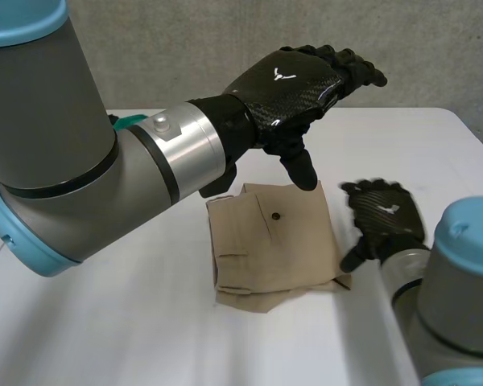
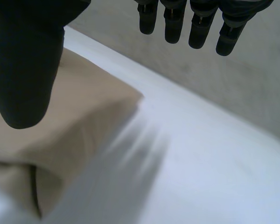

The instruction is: Fold the laundry.

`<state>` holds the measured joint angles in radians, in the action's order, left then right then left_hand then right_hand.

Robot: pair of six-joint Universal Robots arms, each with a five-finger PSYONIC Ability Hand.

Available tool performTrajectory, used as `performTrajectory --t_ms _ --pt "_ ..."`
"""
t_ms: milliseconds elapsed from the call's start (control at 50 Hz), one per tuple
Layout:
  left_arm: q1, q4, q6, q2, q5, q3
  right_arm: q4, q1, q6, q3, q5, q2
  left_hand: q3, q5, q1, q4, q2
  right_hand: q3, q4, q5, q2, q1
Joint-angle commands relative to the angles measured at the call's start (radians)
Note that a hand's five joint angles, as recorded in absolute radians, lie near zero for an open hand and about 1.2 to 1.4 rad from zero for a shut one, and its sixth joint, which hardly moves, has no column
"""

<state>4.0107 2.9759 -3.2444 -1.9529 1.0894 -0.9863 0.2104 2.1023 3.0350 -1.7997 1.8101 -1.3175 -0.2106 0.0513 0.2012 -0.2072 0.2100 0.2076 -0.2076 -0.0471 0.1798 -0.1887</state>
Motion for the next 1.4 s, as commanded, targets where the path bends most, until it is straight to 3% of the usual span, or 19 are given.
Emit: performTrajectory --t_ms 20,80,180,320,520,580,600,640,800,940,1040,1180,1300,1400 --pt "-0.002 0.0 -0.003 0.003 0.001 -0.014 -0.236 -0.09 0.347 0.011 0.0 0.023 0.036 -0.051 -0.027 0.033 -0.036 -0.033 0.033 0.047 -0.005 0.014" --pt "-0.004 0.0 -0.003 0.0 0.001 -0.017 -0.214 -0.11 0.424 0.008 -0.063 0.069 0.036 -0.051 -0.027 0.033 -0.036 -0.033 0.033 0.047 -0.005 0.014" --pt "-0.004 -0.002 -0.003 -0.003 0.001 -0.017 -0.099 -0.105 0.403 0.005 -0.144 0.133 0.036 -0.051 -0.027 0.033 -0.036 -0.033 0.033 0.047 -0.005 0.014" --pt "0.002 0.003 -0.001 0.008 0.001 -0.037 -0.002 -0.081 0.331 0.04 -0.147 0.201 0.036 -0.051 -0.027 0.033 -0.036 -0.033 0.033 0.047 -0.005 0.014" --pt "0.019 0.014 0.002 0.011 -0.003 -0.061 0.009 -0.041 0.317 0.117 -0.161 0.284 0.036 -0.051 -0.027 0.033 -0.036 -0.031 0.031 0.045 -0.003 0.012" --pt "0.024 0.015 0.002 0.012 -0.003 -0.069 0.01 -0.033 0.315 0.151 -0.167 0.316 0.036 -0.051 -0.027 0.033 -0.036 0.374 -0.374 -0.36 0.401 -0.392" --pt "0.025 0.017 0.002 0.011 -0.005 -0.074 0.012 -0.035 0.317 0.17 -0.178 0.331 0.036 -0.051 -0.027 0.033 -0.036 0.77 -0.77 -0.756 0.798 -0.789" --pt "0.027 0.018 0.003 0.012 -0.005 -0.078 0.014 -0.039 0.317 0.192 -0.193 0.343 0.036 -0.051 -0.027 0.033 -0.036 1.187 -1.187 -1.173 1.214 -1.206" --pt "0.045 0.023 0.003 0.015 -0.012 -0.088 0.024 -0.103 0.295 0.292 -0.229 0.36 0.036 -0.051 -0.027 0.033 -0.036 1.189 -1.189 -1.175 1.216 -1.208" --pt "0.054 0.023 0.006 0.019 -0.019 -0.083 0.0 -0.248 0.272 0.635 -0.128 0.521 0.036 -0.051 -0.027 0.033 -0.036 1.189 -1.189 -1.175 1.216 -1.208" --pt "0.057 0.023 0.006 0.022 -0.019 -0.08 -0.186 -0.381 0.246 1.055 0.0 0.737 0.036 -0.051 -0.027 0.033 -0.036 1.189 -1.189 -1.175 1.216 -1.208" --pt "0.065 0.02 0.006 0.023 -0.019 -0.08 -0.469 -0.518 0.2 1.656 -0.002 1.058 0.036 -0.051 -0.027 0.033 -0.036 1.189 -1.189 -1.175 1.216 -1.208" --pt "0.067 0.023 0.008 0.019 -0.019 -0.075 -0.402 -0.582 0.166 1.636 -0.077 1.084 0.036 -0.051 -0.027 0.033 -0.036 1.189 -1.189 -1.175 1.216 -1.208" --pt "0.062 0.023 0.008 0.005 -0.02 -0.063 -0.394 -0.596 0.159 1.656 -0.089 1.109 0.036 -0.051 -0.027 0.033 -0.036 1.189 -1.189 -1.175 1.216 -1.208"
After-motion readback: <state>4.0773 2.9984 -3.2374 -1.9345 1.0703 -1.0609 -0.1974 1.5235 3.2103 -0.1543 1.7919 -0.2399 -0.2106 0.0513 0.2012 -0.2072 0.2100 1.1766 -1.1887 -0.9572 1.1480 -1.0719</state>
